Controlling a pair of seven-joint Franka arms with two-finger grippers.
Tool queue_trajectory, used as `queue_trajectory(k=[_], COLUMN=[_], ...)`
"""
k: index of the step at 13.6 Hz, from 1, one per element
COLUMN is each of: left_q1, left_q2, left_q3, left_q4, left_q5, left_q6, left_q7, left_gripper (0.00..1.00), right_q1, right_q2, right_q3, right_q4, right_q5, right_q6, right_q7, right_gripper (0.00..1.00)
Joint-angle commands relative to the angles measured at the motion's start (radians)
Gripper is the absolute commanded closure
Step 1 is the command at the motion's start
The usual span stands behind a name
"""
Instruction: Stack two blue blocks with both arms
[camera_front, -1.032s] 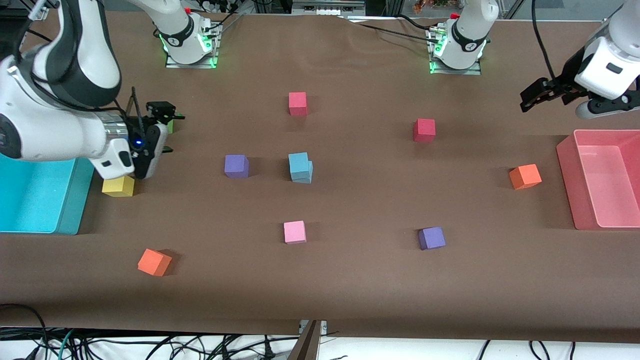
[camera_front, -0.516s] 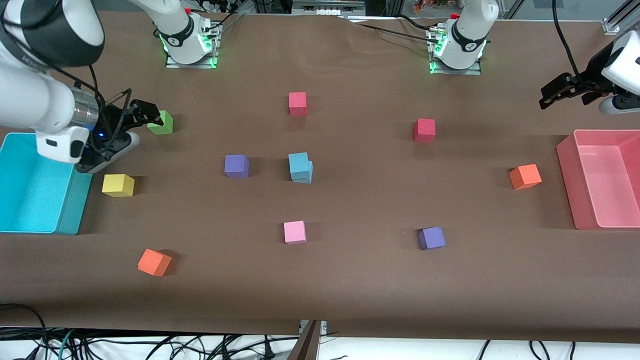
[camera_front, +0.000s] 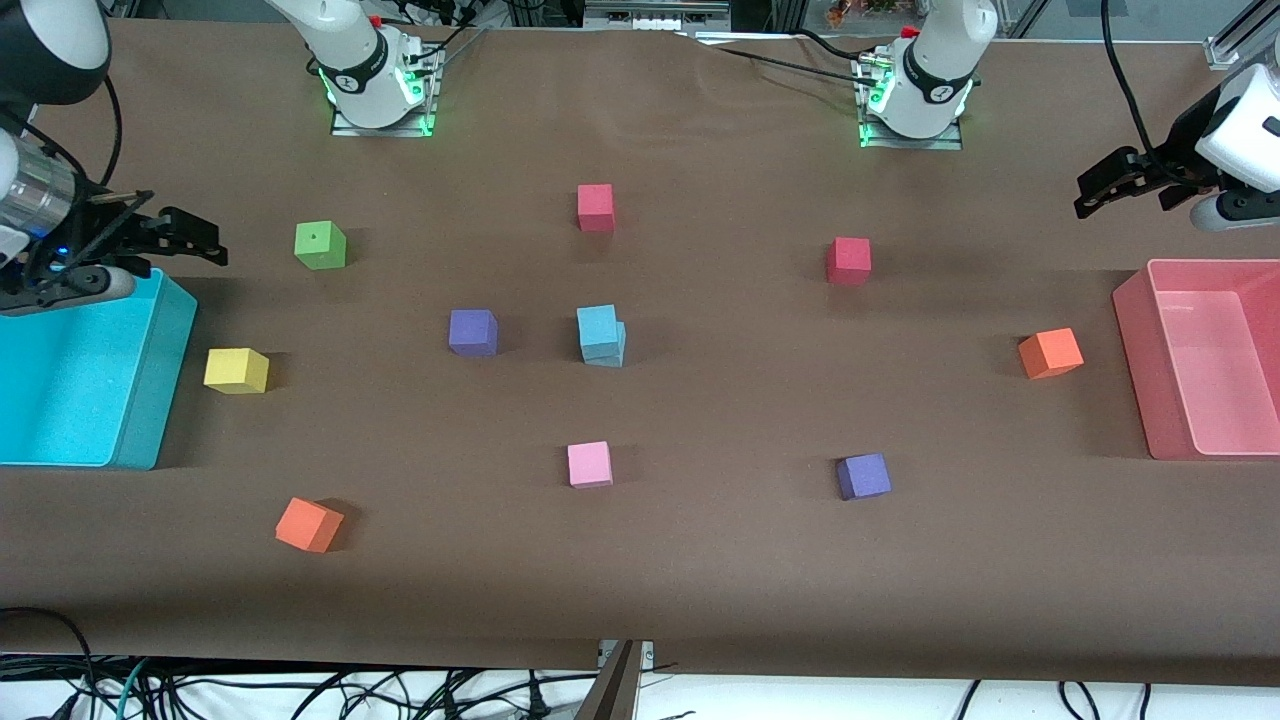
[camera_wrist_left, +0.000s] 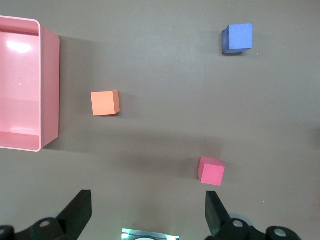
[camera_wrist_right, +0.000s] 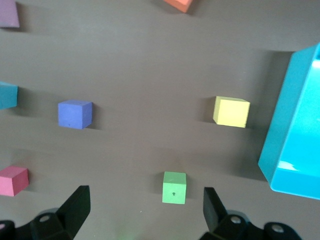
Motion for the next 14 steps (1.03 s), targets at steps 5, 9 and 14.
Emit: queue_trajectory(k=[5, 9, 14], left_q1=[0.002, 0.002, 0.002], left_q2=[-0.019, -0.02, -0.019], left_q3=[-0.003, -0.003, -0.001], left_q4=[-0.018, -0.018, -0.021], left_q5=[-0.006, -0.014, -0.017], left_q6=[-0.005, -0.005, -0.007], left_q7=[0.019, 0.017, 0.014], left_gripper=[0.0, 0.0, 0.0], right_q1=[-0.085, -0.088, -0.088], right_q2=[-0.094, -0.092, -0.092], right_q3=[0.045, 0.09, 0.092], right_q4=[-0.051, -0.04, -0.04], right_q5=[-0.023, -0.025, -0.031], right_q6=[0.078, 0.065, 0.064], right_q7=[0.033, 0.262, 0.247], right_gripper=[0.0, 0.0, 0.0])
